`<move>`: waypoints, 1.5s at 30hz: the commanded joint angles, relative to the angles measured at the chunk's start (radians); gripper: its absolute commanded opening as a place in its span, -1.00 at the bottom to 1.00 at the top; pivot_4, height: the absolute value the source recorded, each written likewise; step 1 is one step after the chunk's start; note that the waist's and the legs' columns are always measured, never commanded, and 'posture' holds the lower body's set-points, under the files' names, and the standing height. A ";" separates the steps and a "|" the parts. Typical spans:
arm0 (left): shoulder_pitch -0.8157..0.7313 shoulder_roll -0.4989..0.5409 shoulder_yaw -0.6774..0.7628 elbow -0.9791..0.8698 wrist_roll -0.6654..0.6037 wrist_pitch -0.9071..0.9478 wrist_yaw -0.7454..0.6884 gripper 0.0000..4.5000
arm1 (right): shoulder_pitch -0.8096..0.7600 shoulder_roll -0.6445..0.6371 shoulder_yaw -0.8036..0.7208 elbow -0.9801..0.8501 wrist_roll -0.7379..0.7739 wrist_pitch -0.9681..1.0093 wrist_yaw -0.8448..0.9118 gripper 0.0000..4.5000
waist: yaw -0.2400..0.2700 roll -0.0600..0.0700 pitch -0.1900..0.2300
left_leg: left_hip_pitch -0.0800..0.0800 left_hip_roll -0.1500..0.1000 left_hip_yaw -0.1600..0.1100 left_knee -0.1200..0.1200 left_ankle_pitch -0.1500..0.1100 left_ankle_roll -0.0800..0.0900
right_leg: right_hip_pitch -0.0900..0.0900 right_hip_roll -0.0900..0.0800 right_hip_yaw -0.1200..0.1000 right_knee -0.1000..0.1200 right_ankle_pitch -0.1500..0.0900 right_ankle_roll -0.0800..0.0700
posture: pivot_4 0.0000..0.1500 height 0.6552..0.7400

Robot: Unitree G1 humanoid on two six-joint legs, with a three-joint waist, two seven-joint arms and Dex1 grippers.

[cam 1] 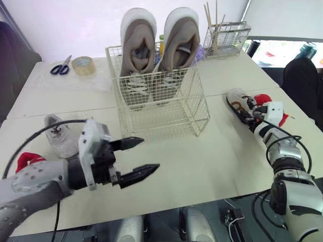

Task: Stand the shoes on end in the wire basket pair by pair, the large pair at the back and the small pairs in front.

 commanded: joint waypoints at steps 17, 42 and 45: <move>-0.006 0.189 0.384 0.435 -0.053 0.290 -0.362 1.00 | -0.419 -0.560 0.203 -1.012 0.455 0.493 0.929 -0.41 | -0.010 0.002 0.010 | 0.000 0.006 0.016 -0.016 0.000 -0.003 | -0.017 0.004 0.010 0.001 -0.002 -0.002 | 1.00 1.00; -0.554 0.043 -0.178 0.472 -0.093 0.403 -0.496 1.00 | -0.786 -0.263 0.957 -0.762 0.496 -0.299 1.067 -0.41 | -0.004 -0.004 0.008 | -0.014 0.005 0.021 -0.011 0.001 -0.005 | -0.033 0.000 0.008 0.009 0.004 -0.003 | 1.00 1.00; -0.602 0.018 -0.249 0.489 -0.010 0.429 -0.538 1.00 | -0.787 -0.256 0.954 -0.772 0.502 -0.294 1.067 -0.41 | -0.003 -0.005 0.009 | -0.014 0.005 0.020 -0.010 0.001 -0.005 | -0.032 0.002 0.008 0.009 0.006 0.000 | 1.00 1.00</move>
